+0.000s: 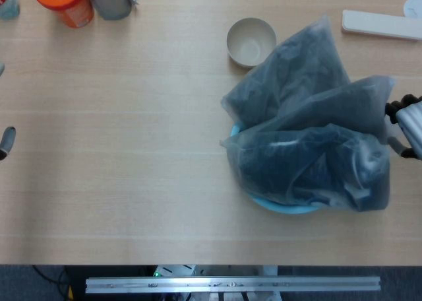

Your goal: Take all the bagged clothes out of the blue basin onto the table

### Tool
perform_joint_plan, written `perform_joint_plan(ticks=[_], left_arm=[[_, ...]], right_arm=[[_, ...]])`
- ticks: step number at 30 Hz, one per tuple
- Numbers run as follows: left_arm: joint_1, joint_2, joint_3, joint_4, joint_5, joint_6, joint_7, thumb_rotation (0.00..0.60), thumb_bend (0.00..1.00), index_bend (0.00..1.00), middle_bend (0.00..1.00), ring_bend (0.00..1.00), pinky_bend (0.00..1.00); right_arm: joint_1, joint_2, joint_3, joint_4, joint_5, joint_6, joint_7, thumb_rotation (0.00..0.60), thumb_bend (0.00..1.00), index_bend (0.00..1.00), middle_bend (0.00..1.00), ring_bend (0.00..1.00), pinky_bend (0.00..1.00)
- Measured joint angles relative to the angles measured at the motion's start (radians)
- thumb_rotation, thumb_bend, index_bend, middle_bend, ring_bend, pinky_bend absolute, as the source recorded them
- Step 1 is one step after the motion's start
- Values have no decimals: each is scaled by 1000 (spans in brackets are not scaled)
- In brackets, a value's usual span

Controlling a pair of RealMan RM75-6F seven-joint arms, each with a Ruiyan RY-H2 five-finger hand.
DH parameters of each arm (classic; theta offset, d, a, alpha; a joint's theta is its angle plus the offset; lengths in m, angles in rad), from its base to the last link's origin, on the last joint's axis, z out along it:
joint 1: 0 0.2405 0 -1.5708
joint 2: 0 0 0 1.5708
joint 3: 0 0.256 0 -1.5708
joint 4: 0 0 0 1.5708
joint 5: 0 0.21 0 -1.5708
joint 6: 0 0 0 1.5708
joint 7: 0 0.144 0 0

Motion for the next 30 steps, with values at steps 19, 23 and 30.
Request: perform_joint_plan(ticks=[19,23,30], left_arm=[[5,23,-2,-8,0,3,5,600,326,16,0,0,50],[3,29,-3,-12,0,1,15,600,327,16,0,0,50],[-9,49,4,-23,23,-26,0,600,326,16,0,0,50]], right_arm=[[140,-203,89,-38,166,-26,-180,600,246,373,513,379,522],[172,-214,101,-41,196,-38,-206,600,246,373,513,379,522],[160,-114,107,-85,197,-16,-166,600,246,373,513,379,522]])
